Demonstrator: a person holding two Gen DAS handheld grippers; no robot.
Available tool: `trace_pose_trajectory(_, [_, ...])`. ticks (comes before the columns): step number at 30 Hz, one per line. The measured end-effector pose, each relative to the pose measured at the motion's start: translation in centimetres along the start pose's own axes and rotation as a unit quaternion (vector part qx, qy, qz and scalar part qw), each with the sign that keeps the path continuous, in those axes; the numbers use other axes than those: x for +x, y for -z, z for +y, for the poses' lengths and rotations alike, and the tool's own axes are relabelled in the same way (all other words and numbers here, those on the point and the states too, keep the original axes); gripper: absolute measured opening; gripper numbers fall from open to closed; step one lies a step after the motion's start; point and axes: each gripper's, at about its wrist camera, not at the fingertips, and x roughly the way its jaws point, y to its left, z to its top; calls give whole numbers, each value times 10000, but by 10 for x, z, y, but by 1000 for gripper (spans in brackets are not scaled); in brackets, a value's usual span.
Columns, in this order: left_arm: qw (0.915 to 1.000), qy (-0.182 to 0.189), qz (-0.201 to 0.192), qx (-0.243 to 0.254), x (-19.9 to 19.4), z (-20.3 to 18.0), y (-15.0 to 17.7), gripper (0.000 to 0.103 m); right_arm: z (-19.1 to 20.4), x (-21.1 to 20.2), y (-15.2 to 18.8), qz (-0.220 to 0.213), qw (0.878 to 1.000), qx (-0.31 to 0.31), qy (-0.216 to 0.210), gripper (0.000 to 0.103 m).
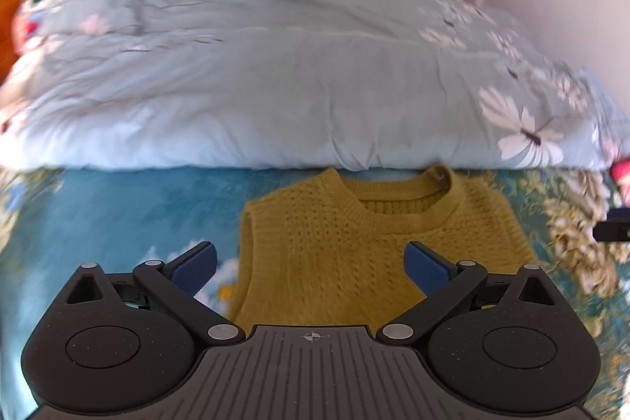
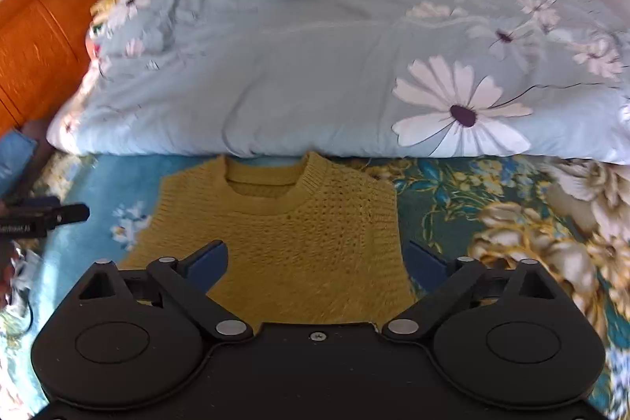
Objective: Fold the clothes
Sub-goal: 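Release the hem with both grippers and pull back above the sweater, then grasp the sweater shoulders with the left gripper while the right gripper grasps the collar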
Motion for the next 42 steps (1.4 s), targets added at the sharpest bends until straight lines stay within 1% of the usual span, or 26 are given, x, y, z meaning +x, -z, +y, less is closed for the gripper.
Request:
trace_pose_trajectory(2, [9997, 128, 136, 167, 27, 5, -10, 96, -9, 26, -9, 122, 9999, 22, -15, 89])
trace_pose_trajectory(4, [9991, 254, 238, 241, 53, 11, -19, 95, -18, 50, -18, 219, 9997, 54, 52, 89])
trace_pose_trajectory(6, [9982, 413, 317, 314, 77, 17, -28, 95, -25, 74, -27, 360, 9993, -6, 123, 85])
trace_pose_trajectory(8, [9966, 499, 454, 475, 97, 21, -36, 89, -30, 98, -36, 537, 9982, -162, 210, 68])
trace_pose_trajectory(9, [9956, 531, 514, 579, 108, 24, -38, 89, -31, 109, -40, 614, 9974, -271, 244, 65])
trace_pose_trajectory(10, [9947, 559, 552, 658, 118, 25, -40, 89, -33, 121, -45, 685, 9967, -362, 260, 57])
trace_pose_trajectory(11, [9937, 619, 600, 723, 127, 27, -41, 89, -35, 131, -48, 738, 9960, -424, 257, 53])
trace_pose_trajectory(13, [9906, 780, 717, 861, 143, 31, -44, 89, -37, 149, -56, 762, 9953, -541, 266, 54])
trace_pose_trajectory(16, [9837, 993, 895, 1202, 165, 33, -50, 89, -38, 170, -66, 863, 9938, -688, 121, 54])
trace_pose_trajectory(18, [9780, 1061, 1023, 1480, 176, 33, -52, 79, -36, 184, -71, 996, 9904, -954, 56, 54])
trace_pose_trajectory(19, [9744, 1110, 1118, 1605, 182, 33, -53, 71, -35, 191, -73, 1065, 9884, -1083, 10, 54])
trace_pose_trajectory(20, [9726, 1143, 1184, 1643, 186, 35, -53, 64, -34, 196, -74, 1141, 9862, -1199, -57, 54])
trace_pose_trajectory(21, [9707, 1176, 1249, 1681, 189, 36, -53, 61, -33, 201, -75, 1210, 9840, -1298, -121, 54])
trace_pose_trajectory(22, [9690, 1214, 1307, 1711, 193, 37, -53, 60, -31, 204, -75, 1265, 9821, -1385, -165, 54])
trace_pose_trajectory(24, [9684, 1326, 1307, 1659, 194, 41, -54, 58, -28, 210, -75, 1377, 9779, -1558, -213, 54])
trace_pose_trajectory(26, [9670, 1422, 1314, 1657, 193, 42, -54, 51, -25, 215, -77, 1472, 9740, -1691, -310, 42])
trace_pose_trajectory(27, [9658, 1449, 1338, 1683, 193, 42, -53, 50, -23, 217, -78, 1501, 9722, -1760, -360, 39])
trace_pose_trajectory(28, [9648, 1463, 1371, 1701, 193, 41, -53, 48, -21, 218, -78, 1528, 9703, -1833, -385, 36])
trace_pose_trajectory(30, [9629, 1490, 1435, 1732, 193, 40, -52, 43, -17, 219, -79, 1591, 9683, -1896, -351, 35])
trace_pose_trajectory(31, [9635, 1477, 1442, 1703, 192, 40, -53, 38, -17, 219, -80, 1613, 9683, -1876, -346, 30])
trace_pose_trajectory(32, [9642, 1458, 1444, 1677, 192, 40, -53, 30, -16, 219, -80, 1626, 9687, -1848, -334, 23])
trace_pose_trajectory(33, [9655, 1394, 1404, 1691, 190, 40, -53, 25, -14, 218, -81, 1637, 9693, -1811, -307, 21])
trace_pose_trajectory(34, [9665, 1320, 1336, 1749, 187, 38, -52, 15, -12, 218, -82, 1643, 9698, -1781, -289, 17])
trace_pose_trajectory(35, [9674, 1246, 1266, 1807, 183, 36, -51, 9, -10, 216, -82, 1640, 9701, -1770, -264, 16])
trace_pose_trajectory(38, [9702, 1094, 1015, 1909, 167, 28, -51, 8, -1, 206, -82, 1514, 9724, -1773, -111, 15])
trace_pose_trajectory(42, [9743, 1113, 765, 1800, 136, 30, -48, 7, 7, 173, -82, 1161, 9782, -1720, -76, 15])
